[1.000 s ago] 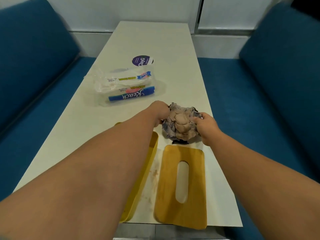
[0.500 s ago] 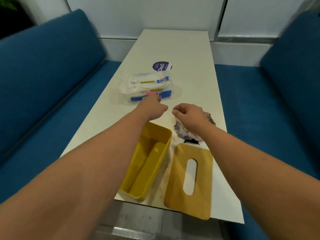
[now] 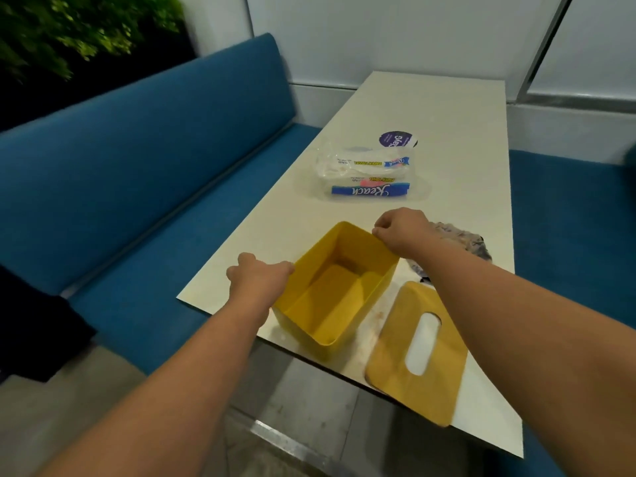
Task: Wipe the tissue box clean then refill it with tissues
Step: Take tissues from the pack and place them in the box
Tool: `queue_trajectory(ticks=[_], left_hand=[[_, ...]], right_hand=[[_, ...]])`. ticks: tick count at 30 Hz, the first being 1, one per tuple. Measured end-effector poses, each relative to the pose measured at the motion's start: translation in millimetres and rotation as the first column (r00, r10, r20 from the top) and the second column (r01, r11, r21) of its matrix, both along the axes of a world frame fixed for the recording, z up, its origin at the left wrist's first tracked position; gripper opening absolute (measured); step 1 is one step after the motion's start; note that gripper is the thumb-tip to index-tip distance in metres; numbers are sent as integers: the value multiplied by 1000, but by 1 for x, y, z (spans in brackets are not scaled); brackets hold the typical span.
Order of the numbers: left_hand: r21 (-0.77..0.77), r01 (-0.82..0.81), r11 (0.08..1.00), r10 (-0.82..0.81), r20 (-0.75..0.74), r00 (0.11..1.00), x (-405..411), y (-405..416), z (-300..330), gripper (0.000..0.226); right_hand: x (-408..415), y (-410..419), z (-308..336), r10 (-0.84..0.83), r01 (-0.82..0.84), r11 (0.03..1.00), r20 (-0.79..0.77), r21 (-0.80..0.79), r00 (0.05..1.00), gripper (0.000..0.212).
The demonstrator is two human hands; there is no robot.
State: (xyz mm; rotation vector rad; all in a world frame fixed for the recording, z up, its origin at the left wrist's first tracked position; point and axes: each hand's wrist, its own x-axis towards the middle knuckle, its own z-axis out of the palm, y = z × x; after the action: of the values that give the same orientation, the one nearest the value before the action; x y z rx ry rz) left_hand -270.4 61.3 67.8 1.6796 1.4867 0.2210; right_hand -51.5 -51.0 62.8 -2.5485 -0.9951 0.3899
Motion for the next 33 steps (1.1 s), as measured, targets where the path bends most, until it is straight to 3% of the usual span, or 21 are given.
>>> queue_trajectory(ticks=[8, 12, 15, 17, 20, 24, 33], left_hand=[[-127, -58, 990, 65, 54, 996, -19, -18, -15, 71], [-282, -29, 959, 74, 153, 985, -21, -20, -31, 50], [-208, -29, 978, 62, 151, 987, -21, -9, -33, 30], [-117, 12, 993, 4, 138, 990, -19, 2, -26, 5], [36, 108, 994, -111, 94, 989, -10, 27, -17, 9], [219, 318, 922, -317, -40, 947, 12, 62, -14, 15], [248, 614, 750, -605, -117, 787, 46, 102, -10, 20]], right_hand=[[-3, 1, -5, 2, -2, 1000, -5, -4, 1000, 28], [-6, 3, -7, 17, -16, 1000, 18, -21, 1000, 28], [-10, 2, -6, -7, 7, 1000, 27, -21, 1000, 29], [-13, 0, -4, -29, 30, 999, 30, -24, 999, 30], [-18, -5, -1, -87, 89, 995, 43, -43, 995, 32], [-31, -16, 1, -181, 181, 983, 11, -35, 983, 34], [-72, -24, 5, -387, 388, 922, -21, 22, 922, 34]])
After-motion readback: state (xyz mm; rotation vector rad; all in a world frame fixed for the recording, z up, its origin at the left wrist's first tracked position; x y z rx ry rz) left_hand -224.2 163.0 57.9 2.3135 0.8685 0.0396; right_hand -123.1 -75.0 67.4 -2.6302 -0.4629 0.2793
